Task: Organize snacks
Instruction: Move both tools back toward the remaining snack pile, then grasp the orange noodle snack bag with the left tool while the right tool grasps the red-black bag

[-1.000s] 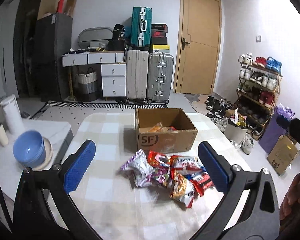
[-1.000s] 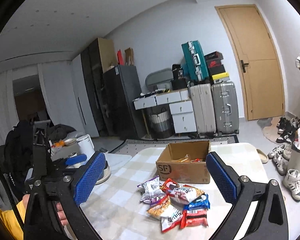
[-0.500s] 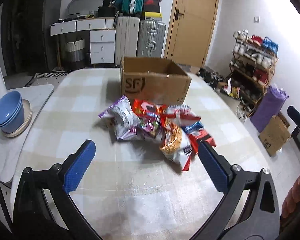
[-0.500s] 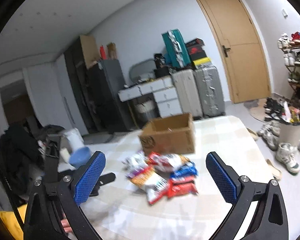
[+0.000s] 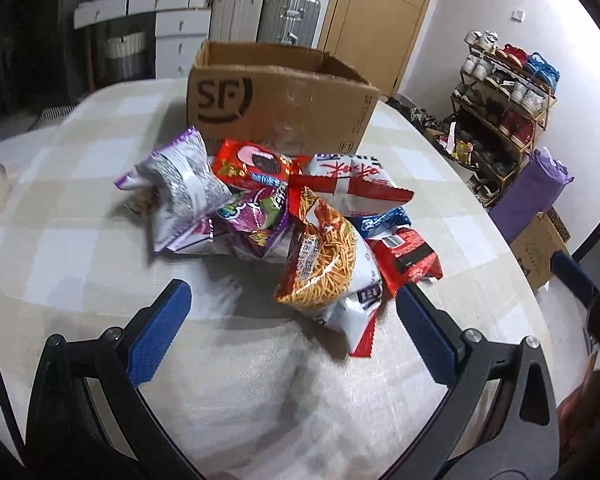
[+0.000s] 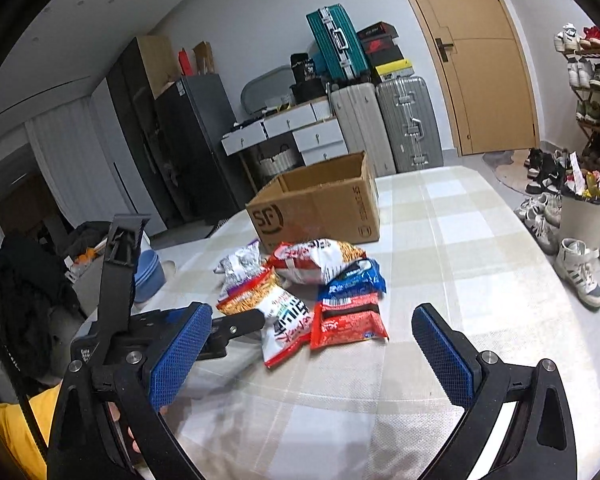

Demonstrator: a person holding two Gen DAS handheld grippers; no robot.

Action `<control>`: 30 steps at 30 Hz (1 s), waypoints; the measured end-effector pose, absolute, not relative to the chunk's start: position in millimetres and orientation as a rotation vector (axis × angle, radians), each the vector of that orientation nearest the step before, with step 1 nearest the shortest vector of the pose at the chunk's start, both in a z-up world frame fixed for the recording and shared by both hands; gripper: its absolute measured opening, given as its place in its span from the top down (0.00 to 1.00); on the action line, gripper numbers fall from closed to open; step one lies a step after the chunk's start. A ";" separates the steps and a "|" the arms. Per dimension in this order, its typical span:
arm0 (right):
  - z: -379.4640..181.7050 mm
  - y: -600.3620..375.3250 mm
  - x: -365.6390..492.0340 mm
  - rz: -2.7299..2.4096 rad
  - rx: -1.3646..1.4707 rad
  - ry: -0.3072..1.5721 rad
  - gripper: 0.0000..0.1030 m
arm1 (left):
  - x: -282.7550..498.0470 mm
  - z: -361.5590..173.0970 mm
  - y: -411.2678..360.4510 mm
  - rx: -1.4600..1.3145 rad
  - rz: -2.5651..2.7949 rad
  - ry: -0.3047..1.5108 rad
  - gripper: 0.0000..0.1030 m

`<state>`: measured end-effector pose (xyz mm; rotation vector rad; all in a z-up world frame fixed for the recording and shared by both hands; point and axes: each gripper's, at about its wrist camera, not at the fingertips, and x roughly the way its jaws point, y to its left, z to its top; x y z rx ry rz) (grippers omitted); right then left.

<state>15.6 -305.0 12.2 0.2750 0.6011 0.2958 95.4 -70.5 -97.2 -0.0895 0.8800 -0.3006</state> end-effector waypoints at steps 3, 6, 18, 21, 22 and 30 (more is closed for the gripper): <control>5.6 -306.4 21.5 0.300 0.283 0.616 0.01 | 113.5 -111.0 -81.6 -0.101 -0.321 0.907 0.11; -1.7 -307.5 26.5 0.302 0.291 0.632 0.01 | 129.7 -120.4 -89.1 -0.124 -0.333 0.919 0.15; -17.9 -308.4 34.2 0.305 0.316 0.669 0.01 | 160.4 -129.4 -142.2 -0.020 -0.354 0.875 0.53; -18.5 -308.6 34.5 0.303 0.319 0.676 0.01 | 169.5 -131.2 -147.6 -0.007 -0.339 0.882 0.59; -18.7 -308.6 34.5 0.303 0.321 0.677 0.01 | 169.6 -132.1 -146.1 -0.002 -0.334 0.884 0.61; -17.1 -307.1 32.3 0.297 0.321 0.679 0.01 | 158.8 -135.8 -148.1 0.024 -0.323 0.879 0.69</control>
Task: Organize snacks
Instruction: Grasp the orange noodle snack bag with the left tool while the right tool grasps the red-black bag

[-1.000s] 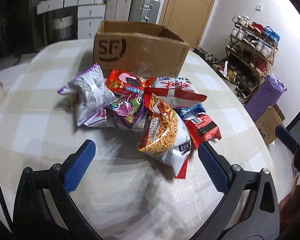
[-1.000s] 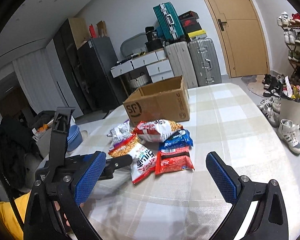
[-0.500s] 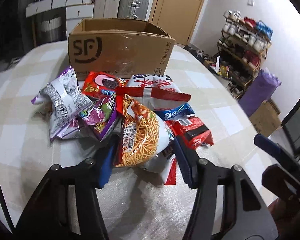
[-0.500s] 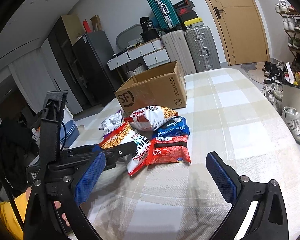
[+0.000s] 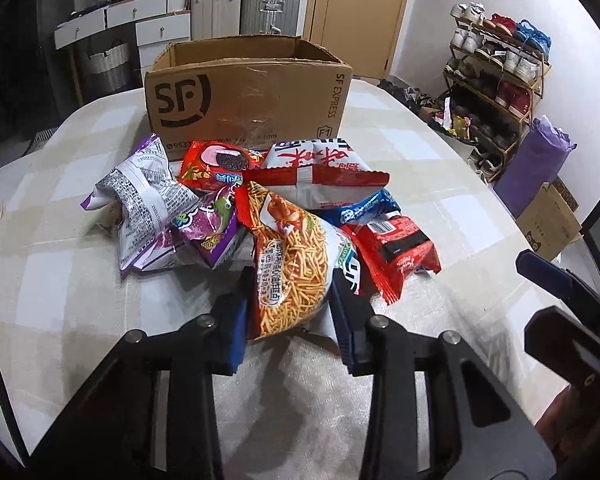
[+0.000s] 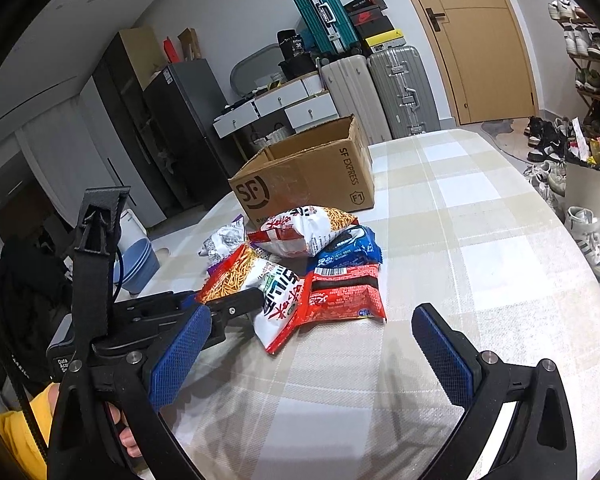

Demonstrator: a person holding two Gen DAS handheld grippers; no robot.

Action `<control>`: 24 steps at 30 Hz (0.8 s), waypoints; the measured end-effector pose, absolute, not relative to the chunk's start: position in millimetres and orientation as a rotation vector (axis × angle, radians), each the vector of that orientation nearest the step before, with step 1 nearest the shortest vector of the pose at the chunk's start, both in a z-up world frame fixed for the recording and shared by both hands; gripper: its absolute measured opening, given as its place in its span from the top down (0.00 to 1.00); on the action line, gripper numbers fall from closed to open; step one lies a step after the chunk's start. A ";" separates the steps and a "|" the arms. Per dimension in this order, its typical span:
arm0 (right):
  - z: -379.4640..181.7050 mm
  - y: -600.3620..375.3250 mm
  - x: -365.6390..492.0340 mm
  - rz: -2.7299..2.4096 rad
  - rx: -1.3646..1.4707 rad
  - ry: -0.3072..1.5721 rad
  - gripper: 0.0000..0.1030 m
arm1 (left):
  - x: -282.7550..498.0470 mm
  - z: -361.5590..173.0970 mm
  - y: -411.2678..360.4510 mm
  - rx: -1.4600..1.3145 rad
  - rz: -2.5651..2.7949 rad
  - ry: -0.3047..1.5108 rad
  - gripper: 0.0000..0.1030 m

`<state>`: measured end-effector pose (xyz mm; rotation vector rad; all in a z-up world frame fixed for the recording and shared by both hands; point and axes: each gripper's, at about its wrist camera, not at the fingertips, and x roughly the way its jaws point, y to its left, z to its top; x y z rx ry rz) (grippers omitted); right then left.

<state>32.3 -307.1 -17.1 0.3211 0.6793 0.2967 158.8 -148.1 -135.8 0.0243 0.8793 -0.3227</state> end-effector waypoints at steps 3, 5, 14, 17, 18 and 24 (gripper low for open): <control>-16.0 -306.4 31.1 0.291 0.323 0.680 0.01 | 147.8 -134.0 -142.5 0.015 -0.329 0.883 0.69; -15.7 -305.4 31.2 0.288 0.326 0.683 0.01 | 141.9 -132.7 -139.7 0.013 -0.334 0.885 0.70; -22.6 -301.6 51.8 0.247 0.313 0.760 0.01 | 104.6 -125.7 -102.8 -0.010 -0.352 0.891 0.70; -27.8 -300.0 67.4 0.238 0.294 0.793 0.01 | 94.3 -125.4 -92.7 -0.019 -0.357 0.893 0.70; -29.8 -298.2 73.3 0.239 0.286 0.808 0.01 | 92.3 -125.5 -89.3 -0.027 -0.362 0.896 0.70; -37.3 -276.4 102.2 0.256 0.198 0.871 0.01 | 83.4 -125.2 -72.9 -0.065 -0.381 0.905 0.70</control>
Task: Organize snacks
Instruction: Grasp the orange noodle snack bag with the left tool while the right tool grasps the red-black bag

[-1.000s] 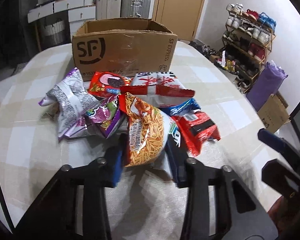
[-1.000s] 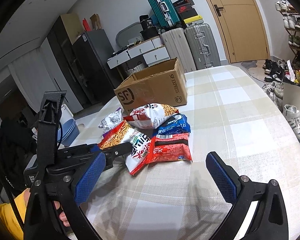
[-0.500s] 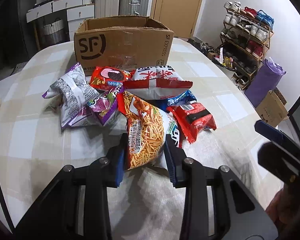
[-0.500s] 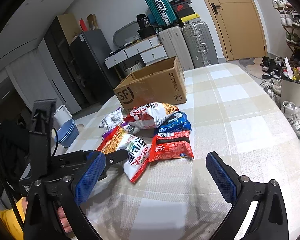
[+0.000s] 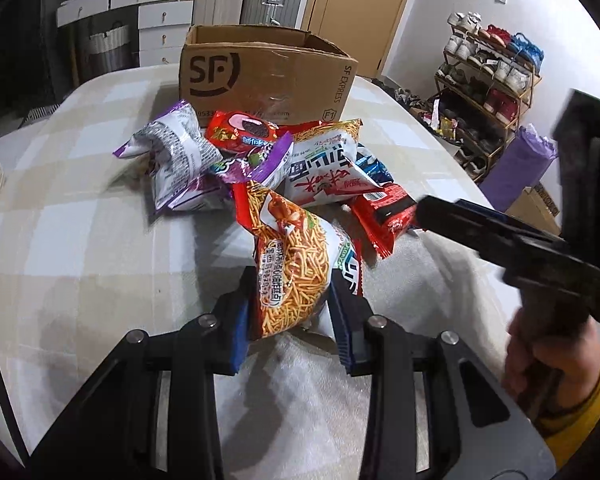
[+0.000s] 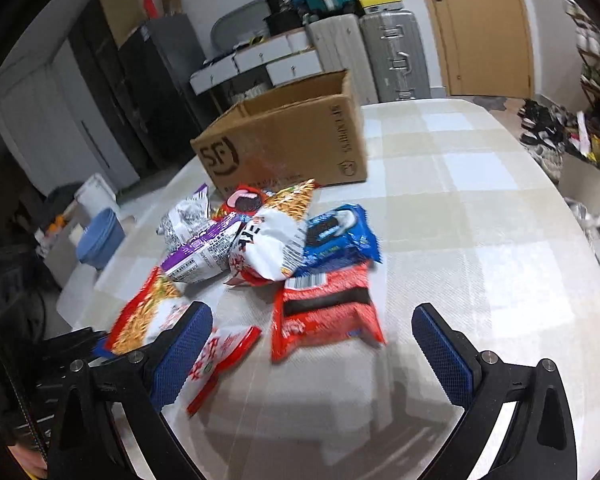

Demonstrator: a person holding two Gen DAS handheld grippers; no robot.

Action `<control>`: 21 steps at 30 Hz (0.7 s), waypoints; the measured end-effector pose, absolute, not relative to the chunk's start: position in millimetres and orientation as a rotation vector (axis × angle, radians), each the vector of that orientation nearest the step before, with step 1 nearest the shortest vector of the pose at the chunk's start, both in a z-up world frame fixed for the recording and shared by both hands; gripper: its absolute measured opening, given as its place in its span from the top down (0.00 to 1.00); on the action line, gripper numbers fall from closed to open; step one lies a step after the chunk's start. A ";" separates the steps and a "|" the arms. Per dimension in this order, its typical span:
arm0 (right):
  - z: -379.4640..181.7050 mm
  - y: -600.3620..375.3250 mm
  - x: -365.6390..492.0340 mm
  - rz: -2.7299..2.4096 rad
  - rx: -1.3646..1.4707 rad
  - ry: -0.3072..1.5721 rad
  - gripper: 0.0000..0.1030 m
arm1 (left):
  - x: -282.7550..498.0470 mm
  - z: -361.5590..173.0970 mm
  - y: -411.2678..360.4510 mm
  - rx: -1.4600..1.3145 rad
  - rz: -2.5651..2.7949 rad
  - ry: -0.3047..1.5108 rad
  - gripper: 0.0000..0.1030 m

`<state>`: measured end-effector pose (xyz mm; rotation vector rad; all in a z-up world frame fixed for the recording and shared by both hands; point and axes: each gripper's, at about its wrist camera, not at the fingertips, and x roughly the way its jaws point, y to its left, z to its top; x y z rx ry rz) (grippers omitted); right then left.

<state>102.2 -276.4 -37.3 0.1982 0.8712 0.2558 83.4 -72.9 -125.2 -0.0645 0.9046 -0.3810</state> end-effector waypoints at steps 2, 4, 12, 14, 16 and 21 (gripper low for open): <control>-38.5 -268.7 107.0 0.262 0.152 0.865 0.01 | 81.4 -125.0 -68.1 -0.071 -0.385 0.905 0.70; -41.8 -261.4 112.1 0.231 0.085 0.877 0.01 | 79.0 -124.6 -63.5 -0.078 -0.383 0.904 0.70; -70.3 -250.9 125.5 0.196 0.003 0.985 0.27 | 72.5 -125.2 -44.2 -0.130 -0.387 0.924 0.70; -70.3 -250.6 123.3 0.196 -0.011 0.980 0.33 | 70.0 -125.0 -42.3 -0.134 -0.388 0.926 0.70; -67.8 -252.3 121.8 0.198 0.000 0.980 0.39 | 68.3 -124.7 -42.2 -0.137 -0.390 0.929 0.70; -65.1 -267.5 117.2 0.222 0.095 0.974 0.49 | 65.9 -122.6 -43.1 -0.136 -0.397 0.929 0.70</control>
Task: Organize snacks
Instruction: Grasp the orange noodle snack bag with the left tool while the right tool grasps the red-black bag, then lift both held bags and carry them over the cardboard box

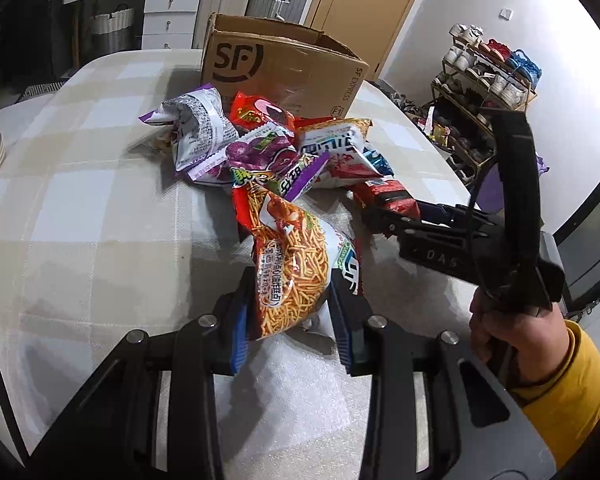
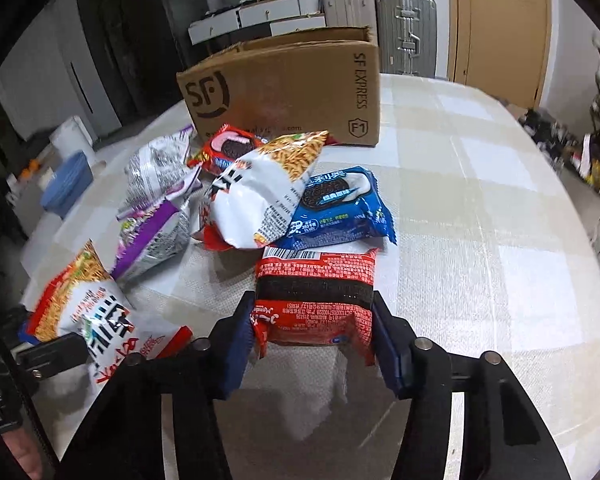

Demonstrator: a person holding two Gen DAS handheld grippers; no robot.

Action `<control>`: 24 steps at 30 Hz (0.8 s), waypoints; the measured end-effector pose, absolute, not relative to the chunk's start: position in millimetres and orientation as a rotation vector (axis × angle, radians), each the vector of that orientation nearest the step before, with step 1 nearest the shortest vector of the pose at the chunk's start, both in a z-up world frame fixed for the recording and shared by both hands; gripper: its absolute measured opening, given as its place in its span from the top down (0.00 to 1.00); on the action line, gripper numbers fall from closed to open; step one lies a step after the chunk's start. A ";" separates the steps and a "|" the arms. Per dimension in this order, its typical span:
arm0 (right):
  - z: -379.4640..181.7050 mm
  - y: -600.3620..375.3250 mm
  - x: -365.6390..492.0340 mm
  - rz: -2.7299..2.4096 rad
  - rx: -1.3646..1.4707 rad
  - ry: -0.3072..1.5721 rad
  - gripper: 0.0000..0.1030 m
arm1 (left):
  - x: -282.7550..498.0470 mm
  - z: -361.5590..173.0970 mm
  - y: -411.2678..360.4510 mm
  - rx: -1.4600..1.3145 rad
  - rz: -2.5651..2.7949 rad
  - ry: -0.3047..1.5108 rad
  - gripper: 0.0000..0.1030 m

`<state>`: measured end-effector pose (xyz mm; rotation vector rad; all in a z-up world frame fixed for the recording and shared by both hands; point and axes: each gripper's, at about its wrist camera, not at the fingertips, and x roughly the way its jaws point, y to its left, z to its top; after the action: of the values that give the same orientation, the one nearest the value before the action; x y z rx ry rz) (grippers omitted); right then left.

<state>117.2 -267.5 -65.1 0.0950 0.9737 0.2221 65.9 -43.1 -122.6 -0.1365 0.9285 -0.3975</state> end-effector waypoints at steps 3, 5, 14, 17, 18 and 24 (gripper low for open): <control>-66.2 -271.5 111.2 0.226 0.123 0.969 0.49 | 62.1 -120.0 -44.0 -0.135 -0.403 0.925 0.70; -64.8 -274.3 105.8 0.230 0.141 0.959 0.49 | 60.0 -118.3 -44.4 -0.131 -0.404 0.922 0.70; -38.2 -289.1 76.2 0.284 0.280 0.879 0.50 | 47.7 -108.8 -41.2 -0.130 -0.405 0.912 0.70; -17.7 -287.1 67.1 0.312 0.293 0.830 0.50 | 44.9 -101.7 -39.1 -0.124 -0.378 0.904 0.70; -8.9 -285.5 64.1 0.323 0.291 0.811 0.50 | 45.4 -99.0 -38.1 -0.126 -0.375 0.910 0.70; 34.8 -274.3 47.6 0.406 0.313 0.726 0.50 | 40.2 -70.9 -31.4 -0.137 -0.373 0.858 0.70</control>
<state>47.6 -274.3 34.8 0.3132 0.7260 0.4062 40.2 -31.4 -70.9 -0.1370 0.8582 -0.3729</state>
